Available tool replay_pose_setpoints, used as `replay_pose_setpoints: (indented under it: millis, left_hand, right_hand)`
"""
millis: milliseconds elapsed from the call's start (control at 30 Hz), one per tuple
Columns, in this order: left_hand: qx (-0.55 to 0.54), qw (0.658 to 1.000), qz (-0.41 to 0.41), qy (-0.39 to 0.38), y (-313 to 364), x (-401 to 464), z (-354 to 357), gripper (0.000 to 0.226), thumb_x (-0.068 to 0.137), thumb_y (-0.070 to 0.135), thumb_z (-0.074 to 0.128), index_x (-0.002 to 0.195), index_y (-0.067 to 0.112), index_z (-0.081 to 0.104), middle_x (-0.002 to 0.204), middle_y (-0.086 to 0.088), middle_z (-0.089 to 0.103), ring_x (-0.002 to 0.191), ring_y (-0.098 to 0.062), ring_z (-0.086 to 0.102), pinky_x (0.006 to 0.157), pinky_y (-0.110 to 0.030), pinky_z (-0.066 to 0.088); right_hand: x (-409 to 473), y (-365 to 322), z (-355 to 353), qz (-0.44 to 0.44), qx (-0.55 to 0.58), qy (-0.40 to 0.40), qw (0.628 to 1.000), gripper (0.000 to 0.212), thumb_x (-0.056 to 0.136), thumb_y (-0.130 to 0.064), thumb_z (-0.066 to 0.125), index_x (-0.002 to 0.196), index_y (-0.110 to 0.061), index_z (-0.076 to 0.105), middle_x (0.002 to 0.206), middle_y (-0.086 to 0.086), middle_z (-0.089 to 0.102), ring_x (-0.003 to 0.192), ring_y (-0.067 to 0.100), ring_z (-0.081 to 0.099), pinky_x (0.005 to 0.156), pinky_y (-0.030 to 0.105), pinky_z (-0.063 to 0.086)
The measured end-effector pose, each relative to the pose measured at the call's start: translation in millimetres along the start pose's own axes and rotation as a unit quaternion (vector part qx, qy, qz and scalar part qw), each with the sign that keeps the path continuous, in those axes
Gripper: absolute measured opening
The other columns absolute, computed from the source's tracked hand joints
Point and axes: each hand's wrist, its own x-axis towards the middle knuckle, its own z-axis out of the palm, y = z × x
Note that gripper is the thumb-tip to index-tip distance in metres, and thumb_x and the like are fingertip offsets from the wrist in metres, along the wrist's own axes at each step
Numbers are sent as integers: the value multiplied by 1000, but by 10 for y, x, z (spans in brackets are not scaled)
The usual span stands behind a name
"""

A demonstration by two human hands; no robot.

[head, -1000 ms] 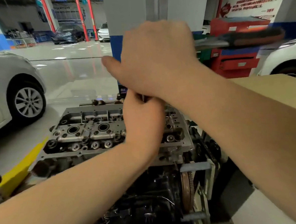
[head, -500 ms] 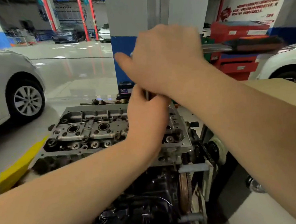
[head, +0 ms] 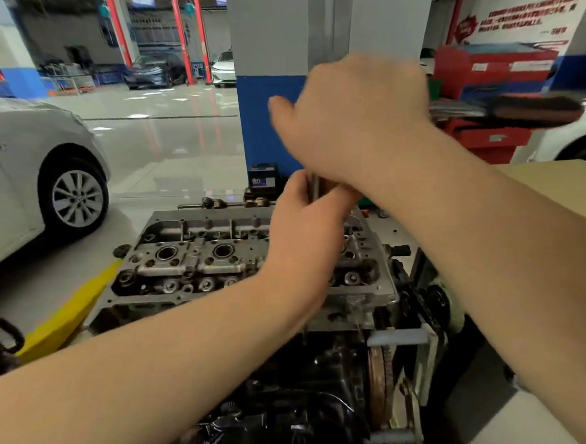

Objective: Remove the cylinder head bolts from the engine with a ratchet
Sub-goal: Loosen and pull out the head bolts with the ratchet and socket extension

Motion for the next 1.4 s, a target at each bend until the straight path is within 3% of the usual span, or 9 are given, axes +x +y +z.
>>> replay_pose_setpoints:
  millis: [100,267,400,667,867,1000,1200,1300,1400]
  left_hand:
    - [40,996,10,79,7,195,16,11,80,-1,50,71,5,48,52,-2,37,51,-14,30,51,-26,29]
    - [-27,918,-154,-365,279,554,-334,45,91,19,50,52,23,28,47,1,17,46,-19,15,55,-32,31]
    - [90,984,-45,-150,215,375,-272,27,86,24,65,67,7,56,55,-7,50,55,-21,43,66,-37,35]
    - [63,994,8,90,132,139,35,17,87,9,47,81,-4,56,58,-11,48,54,-24,40,44,-26,32]
    - [-1,923,-97,-372,260,464,-384,46,88,29,61,52,23,33,47,1,23,47,-20,19,58,-32,35]
    - [122,986,-8,-114,119,246,-245,33,86,36,66,77,5,62,66,-12,61,61,-26,52,69,-42,46]
    - [33,992,2,119,58,154,98,20,84,5,52,70,5,37,59,-4,31,58,-17,23,49,-25,23]
    - [68,991,-43,-107,143,373,-43,34,91,13,61,60,4,48,51,-6,29,48,-22,23,54,-32,29]
    - [-10,933,-99,-346,165,514,-296,45,85,26,63,48,29,38,48,4,18,46,-17,16,54,-30,32]
  right_hand:
    - [-20,4,122,-82,114,46,989,61,93,-68,39,56,-21,45,55,-3,42,58,25,47,57,29,26]
    - [-4,280,218,-88,525,-108,840,38,101,-27,60,75,-1,68,76,20,64,78,32,58,80,42,48]
    - [73,108,79,-25,125,-45,991,53,99,-53,40,58,-20,40,58,-1,40,63,27,43,58,40,36]
    - [27,33,28,-144,119,-1,982,73,86,-90,31,60,-26,52,58,-6,50,55,17,45,64,32,36]
    - [-43,224,130,-165,340,-41,925,43,102,-46,50,69,-22,64,65,1,60,67,23,56,70,35,38]
    - [-17,136,40,-11,27,6,1000,54,98,-59,35,61,-21,32,60,-1,31,53,22,32,57,34,24]
    - [8,56,162,-103,174,37,979,58,93,-66,44,58,-21,54,56,-1,49,56,25,46,54,29,24]
    - [-25,370,217,-87,547,-107,826,36,102,-29,61,85,-2,76,80,15,68,79,22,60,76,34,46]
    - [-32,301,207,-109,425,-73,896,41,103,-39,54,76,-13,69,71,9,63,76,21,59,73,42,47]
